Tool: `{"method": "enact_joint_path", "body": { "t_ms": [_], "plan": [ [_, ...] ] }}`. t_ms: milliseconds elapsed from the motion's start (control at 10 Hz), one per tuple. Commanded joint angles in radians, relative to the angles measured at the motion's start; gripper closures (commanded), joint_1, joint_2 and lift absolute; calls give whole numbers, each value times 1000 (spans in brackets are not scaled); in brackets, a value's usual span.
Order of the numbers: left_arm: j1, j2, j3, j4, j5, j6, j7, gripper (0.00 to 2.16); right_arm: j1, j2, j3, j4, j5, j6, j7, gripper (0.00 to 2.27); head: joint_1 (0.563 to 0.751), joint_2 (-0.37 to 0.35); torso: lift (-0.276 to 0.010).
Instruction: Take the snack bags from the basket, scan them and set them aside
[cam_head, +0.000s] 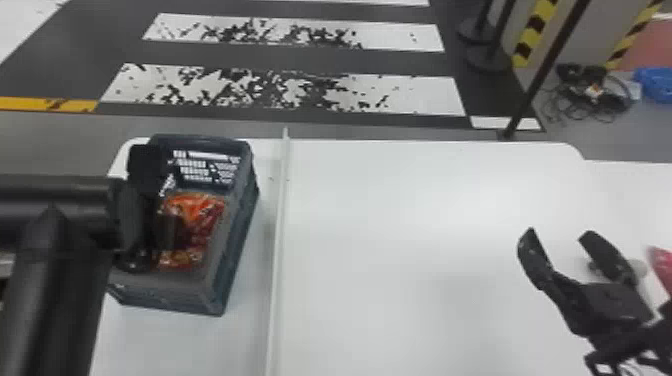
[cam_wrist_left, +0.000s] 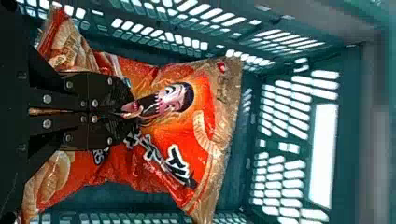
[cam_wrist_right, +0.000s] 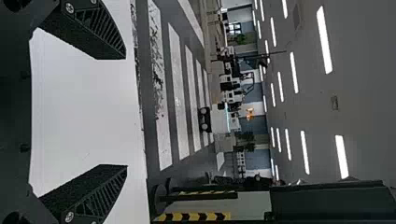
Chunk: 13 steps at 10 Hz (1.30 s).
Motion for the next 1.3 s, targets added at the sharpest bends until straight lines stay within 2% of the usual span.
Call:
{"method": "enact_joint_path", "body": {
  "t_ms": [0, 300, 500, 700, 1000, 1200],
  "plan": [
    [29, -4, -1, -79, -4, 10, 4, 2135, 15, 0, -8, -8, 0, -7, 0, 97, 695, -36, -75],
    [93, -7, 0, -197, -3, -21, 36, 2135, 27, 0, -11, -11, 0, -31, 0, 97, 695, -44, -75],
    [141, -8, -1, -300, -3, -30, 74, 2135, 38, 3, -16, -24, 0, -38, 0, 97, 695, -43, -75],
    [201, -8, -4, -409, -7, -98, 139, 2135, 44, 9, -21, -22, -8, -96, 0, 97, 695, -40, -75],
    [230, -10, -16, -484, -7, -132, 159, 2135, 47, 11, -31, -21, -8, -108, 0, 97, 695, -43, -75],
    [231, -13, -24, -489, -7, -129, 168, 2135, 47, 11, -34, -19, -9, -108, 0, 97, 695, -56, -75]
  ]
}}
